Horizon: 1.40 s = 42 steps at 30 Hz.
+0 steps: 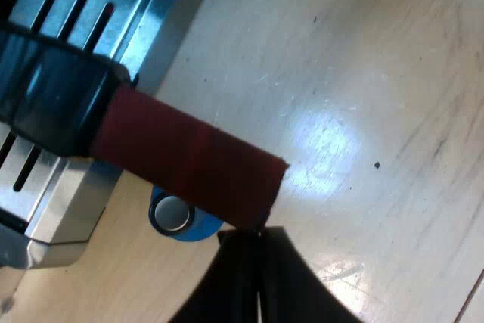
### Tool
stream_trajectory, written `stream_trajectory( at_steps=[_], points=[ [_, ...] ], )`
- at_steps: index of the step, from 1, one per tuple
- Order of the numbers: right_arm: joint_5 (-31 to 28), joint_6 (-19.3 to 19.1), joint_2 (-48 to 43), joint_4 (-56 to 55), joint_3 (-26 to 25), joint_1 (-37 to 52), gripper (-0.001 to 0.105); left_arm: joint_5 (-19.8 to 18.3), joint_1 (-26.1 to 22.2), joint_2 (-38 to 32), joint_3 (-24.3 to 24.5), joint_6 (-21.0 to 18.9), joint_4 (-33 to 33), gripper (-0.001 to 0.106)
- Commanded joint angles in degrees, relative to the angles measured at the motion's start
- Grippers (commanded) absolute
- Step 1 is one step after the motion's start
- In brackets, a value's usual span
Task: Put the handle in the coffee machine
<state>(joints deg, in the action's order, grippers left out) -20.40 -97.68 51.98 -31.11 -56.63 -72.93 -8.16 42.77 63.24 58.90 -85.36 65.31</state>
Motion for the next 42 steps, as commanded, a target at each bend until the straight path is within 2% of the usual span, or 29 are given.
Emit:
stream_trajectory(
  at_steps=[1, 8, 12, 14, 19, 24, 28, 35, 37, 42],
  points=[
    [-0.40, 0.02, -0.37, -0.33, -0.55, 0.01, 0.064, -12.21, 2.39, 1.10, 1.05, 0.74, -10.26, 0.001],
    [-0.40, 0.02, -0.37, -1.10, -0.55, 0.01, 0.064, -11.82, 2.39, 1.20, 1.05, 0.97, -11.52, 0.001],
    [-0.40, 0.02, -0.37, -1.10, -0.55, 0.01, 0.064, -11.99, 2.39, 1.20, 1.05, 4.65, -13.07, 0.001],
    [-0.40, 0.02, -0.37, -1.10, -0.55, 0.01, 0.064, -11.72, 2.39, 1.20, 1.05, 5.06, -13.47, 0.001],
    [-0.40, 0.02, -0.37, -1.10, -0.55, 0.01, 0.064, -11.58, 2.39, 1.20, 1.05, 5.04, -10.30, 0.001],
    [-1.41, 0.02, -0.37, -1.10, -0.55, 0.01, 0.064, -6.41, 2.39, 1.20, 1.05, 7.92, -4.44, 0.001],
    [-1.42, 0.02, -0.37, -1.10, -0.55, 0.01, 0.064, -3.01, 2.08, 0.73, 1.05, 8.56, -1.87, 0.001],
    [-1.46, 0.02, -0.37, -1.10, -0.55, 0.01, 0.064, -3.17, -2.16, -0.78, 1.05, 8.56, 0.68, 0.001],
    [-1.46, 0.02, -0.37, -1.10, -0.55, 0.01, 0.064, -3.16, -6.06, -1.73, 1.05, 8.56, 1.07, 0.001],
    [-1.58, 0.02, -0.37, -1.10, -0.55, 0.01, 0.064, -3.16, -10.42, -4.17, 1.05, 11.34, 3.00, 0.001]
  ],
)
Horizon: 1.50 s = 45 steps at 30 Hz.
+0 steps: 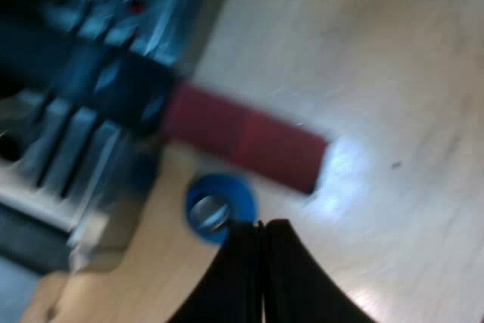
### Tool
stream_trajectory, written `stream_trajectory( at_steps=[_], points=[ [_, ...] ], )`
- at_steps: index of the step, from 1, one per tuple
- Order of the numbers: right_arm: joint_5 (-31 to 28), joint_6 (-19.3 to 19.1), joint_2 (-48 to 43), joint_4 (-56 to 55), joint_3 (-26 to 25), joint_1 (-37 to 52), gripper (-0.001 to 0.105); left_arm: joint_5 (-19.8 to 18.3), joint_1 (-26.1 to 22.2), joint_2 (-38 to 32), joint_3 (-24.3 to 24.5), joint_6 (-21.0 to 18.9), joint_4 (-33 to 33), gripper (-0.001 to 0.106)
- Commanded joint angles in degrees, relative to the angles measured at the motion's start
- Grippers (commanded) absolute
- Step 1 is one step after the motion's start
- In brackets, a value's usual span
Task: Put the handle in the coffee machine
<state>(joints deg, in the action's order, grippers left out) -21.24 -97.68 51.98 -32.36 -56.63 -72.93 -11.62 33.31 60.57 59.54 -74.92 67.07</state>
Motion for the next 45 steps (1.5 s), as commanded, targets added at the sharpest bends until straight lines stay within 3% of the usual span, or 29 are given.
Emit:
stream_trajectory(
  at_steps=[1, 11, 17, 18, 19, 22, 23, 29, 33, 37, 40, 45],
  points=[
    [-0.76, 0.02, -0.37, 0.15, -0.55, 0.01, 0.064, 0.30, -1.31, -1.85, 0.42, 0.91, 1.30, 0.001],
    [-0.78, 0.22, -0.37, 0.15, -0.55, 0.01, 0.064, 0.69, -4.21, -8.56, 0.42, 0.27, 2.81, 0.001],
    [-1.24, 1.95, -0.37, 0.15, -0.55, 0.01, 0.064, 0.45, -7.64, -10.78, 0.42, 0.27, 3.46, 0.015],
    [-1.92, 3.32, -0.37, 0.00, -0.55, 0.01, 0.064, 0.16, -9.85, -11.77, 0.42, 0.27, 3.79, 0.033],
    [-2.13, 3.52, -0.37, 0.00, -0.55, 0.01, 0.064, -0.93, -13.65, -13.43, 0.42, 0.17, 4.42, 0.071],
    [-2.11, 6.08, -0.37, 0.00, -0.78, 0.42, 0.064, -1.65, -15.75, -14.64, 0.42, 0.14, 5.08, 0.094],
    [-1.80, 6.40, -0.37, 0.00, -0.84, 0.71, 0.064, -1.75, -16.29, -15.00, 0.42, 0.14, 5.09, 0.097],
    [0.58, 6.75, -0.37, -4.75, -3.79, 4.15, 0.064, -2.61, -20.74, -17.73, 1.65, -0.39, 5.08, 0.098],
    [1.59, 6.75, -0.41, -10.06, -7.34, 8.03, 0.064, -5.23, -23.76, -17.97, 3.87, -1.65, 5.08, 0.098],
    [4.36, 6.52, -0.51, -16.79, -12.12, 14.96, 0.064, -6.19, -28.69, -17.97, 9.18, -4.42, 3.62, 0.098],
    [6.19, 6.27, -0.64, -19.64, -14.21, 19.89, 0.064, -6.19, -30.94, -17.97, 11.66, -8.60, 1.11, 0.098],
    [7.12, 5.10, -0.64, -24.20, -17.10, 27.86, 0.064, -6.19, -32.00, -17.97, 14.51, -13.59, 0.59, 0.098]
  ],
)
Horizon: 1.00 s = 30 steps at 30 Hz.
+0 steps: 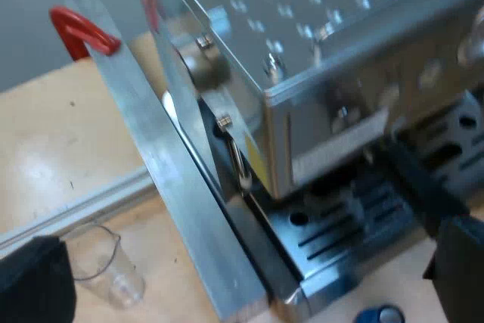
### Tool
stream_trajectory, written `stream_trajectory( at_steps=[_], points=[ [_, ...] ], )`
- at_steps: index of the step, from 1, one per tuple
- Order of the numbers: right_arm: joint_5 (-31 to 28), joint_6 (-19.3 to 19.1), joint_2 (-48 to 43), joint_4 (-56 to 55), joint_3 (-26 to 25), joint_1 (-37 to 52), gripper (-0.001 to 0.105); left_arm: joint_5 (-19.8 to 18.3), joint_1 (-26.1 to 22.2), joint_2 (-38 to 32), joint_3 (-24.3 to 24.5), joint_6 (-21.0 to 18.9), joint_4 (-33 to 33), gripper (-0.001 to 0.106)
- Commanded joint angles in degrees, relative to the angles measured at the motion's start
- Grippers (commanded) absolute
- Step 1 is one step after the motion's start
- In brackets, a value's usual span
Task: Put the handle in the coffee machine
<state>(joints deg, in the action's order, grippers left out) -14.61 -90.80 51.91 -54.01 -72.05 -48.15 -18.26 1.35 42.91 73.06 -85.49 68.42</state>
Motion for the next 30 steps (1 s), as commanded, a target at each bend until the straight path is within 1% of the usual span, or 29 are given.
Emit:
stream_trajectory(
  at_steps=[1, 2, 4, 5, 7, 11, 13, 14, 16, 19, 21, 22, 24, 27, 28, 30],
  points=[
    [0.49, -2.42, -0.57, -3.30, -2.14, 4.52, 0.064, 0.46, -0.04, -0.31, 1.15, -3.74, -0.75, 0.098],
    [0.49, -2.83, -0.57, -3.60, -2.37, 5.60, 0.064, 0.46, -0.04, -0.31, 1.15, -3.74, -0.75, 0.098],
    [0.65, -4.29, -0.57, -5.14, -3.34, 9.93, 0.064, 0.46, -0.04, -0.31, 1.28, -5.42, -0.75, 0.098],
    [0.70, -4.41, -0.57, -5.22, -3.37, 10.67, 0.064, 0.46, -0.04, -0.31, 1.28, -6.28, -0.64, 0.098],
    [0.99, -5.41, -1.41, -5.24, -3.40, 15.38, 0.064, 0.46, -0.04, -0.31, 1.26, -9.00, -0.11, 0.098],
    [2.70, -5.53, -2.66, -5.38, -3.40, 21.89, 0.064, 0.46, -0.04, -0.31, 1.26, -9.00, 0.98, 0.098],
    [3.12, -5.53, -3.51, -5.38, -3.40, 26.93, 0.064, 0.12, -0.04, -0.31, 1.26, -9.00, 1.02, 0.098],
    [3.10, -5.72, -3.59, -5.38, -3.40, 27.36, 0.064, -0.14, -0.04, -0.31, 1.26, -9.00, 1.02, 0.098],
    [3.10, -7.09, -4.86, -5.38, -3.40, 32.73, 0.064, -0.54, -0.04, -0.31, 1.26, -9.00, 1.02, 0.098],
    [3.21, -8.27, -5.52, -5.38, -3.40, 35.15, 0.064, -0.54, -0.04, -0.31, 1.26, -8.87, 1.02, 0.098],
    [3.62, -9.11, -6.52, -5.38, -3.40, 38.67, 0.064, -0.54, -0.04, -0.31, 1.26, -8.43, 1.02, 0.098],
    [6.60, -11.06, -7.69, -5.95, -3.40, 43.19, 0.064, -0.54, -0.04, -0.31, 1.26, -7.99, 1.02, 0.098],
    [9.69, -11.47, -8.37, -7.85, -3.40, 46.71, 0.064, -0.54, -0.04, -0.46, 1.26, -8.00, 1.02, 0.098],
    [11.89, -12.37, -8.73, -9.91, -3.40, 50.89, 0.064, -0.54, -0.04, -1.09, 1.26, -8.00, 1.02, 0.098],
    [12.95, -12.73, -8.85, -10.33, -3.40, 51.57, 0.064, -0.54, -0.04, -1.66, 1.26, -8.00, 1.02, 0.098],
    [13.27, -12.86, -8.98, -10.46, -3.40, 52.00, 0.064, -0.54, -0.04, -2.55, 1.26, -8.00, 1.02, 0.098]
  ],
)
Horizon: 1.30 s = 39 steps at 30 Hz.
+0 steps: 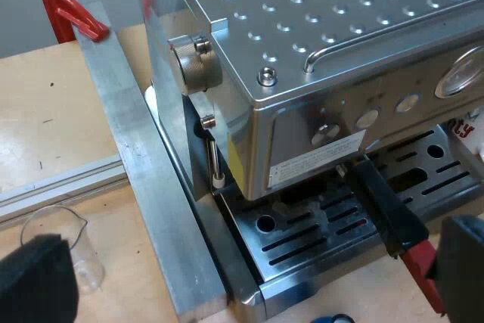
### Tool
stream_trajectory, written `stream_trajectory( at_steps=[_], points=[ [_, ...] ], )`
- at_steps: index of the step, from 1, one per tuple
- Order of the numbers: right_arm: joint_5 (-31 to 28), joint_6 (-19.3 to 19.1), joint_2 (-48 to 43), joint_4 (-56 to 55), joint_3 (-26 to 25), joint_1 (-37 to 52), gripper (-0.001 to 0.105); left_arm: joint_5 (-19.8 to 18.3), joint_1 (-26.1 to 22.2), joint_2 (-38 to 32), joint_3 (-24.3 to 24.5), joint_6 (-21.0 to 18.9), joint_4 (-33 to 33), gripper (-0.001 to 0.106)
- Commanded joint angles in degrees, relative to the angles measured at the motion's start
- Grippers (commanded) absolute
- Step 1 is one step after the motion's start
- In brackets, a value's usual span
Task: Put the handle in the coffee machine
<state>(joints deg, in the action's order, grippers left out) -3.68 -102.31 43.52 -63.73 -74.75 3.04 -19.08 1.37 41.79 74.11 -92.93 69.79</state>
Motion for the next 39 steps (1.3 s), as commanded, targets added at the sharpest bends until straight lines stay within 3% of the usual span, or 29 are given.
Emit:
stream_trajectory(
  at_steps=[1, 5, 9, 15, 25, 39],
  points=[
    [3.68, -1.50, -1.06, -0.79, -0.69, 1.64, 0.064, 0.28, -0.07, -1.86, 0.21, -0.55, -0.35, 0.098],
    [4.46, -2.54, -5.50, 0.34, -0.69, 2.48, 0.064, 0.28, -0.07, -5.52, 0.21, -0.55, -0.35, 0.098],
    [4.62, -6.11, -9.63, 0.05, -0.69, 2.48, 0.064, 0.40, -0.07, -9.92, 0.21, -0.39, -0.35, 0.098],
    [8.48, -6.78, -17.02, -0.43, 0.03, 2.48, 0.064, 0.40, -0.07, -15.91, -1.55, 0.42, -0.35, 0.098],
    [9.03, -7.12, -32.13, -0.78, 7.27, 2.48, 0.064, 0.40, -0.07, -29.16, -9.58, 0.42, 0.51, 0.098],
    [9.03, -6.76, -46.97, -2.80, 14.80, 2.48, 0.064, 0.27, -0.07, -42.63, -12.38, 5.10, 10.71, 0.098]
  ],
)
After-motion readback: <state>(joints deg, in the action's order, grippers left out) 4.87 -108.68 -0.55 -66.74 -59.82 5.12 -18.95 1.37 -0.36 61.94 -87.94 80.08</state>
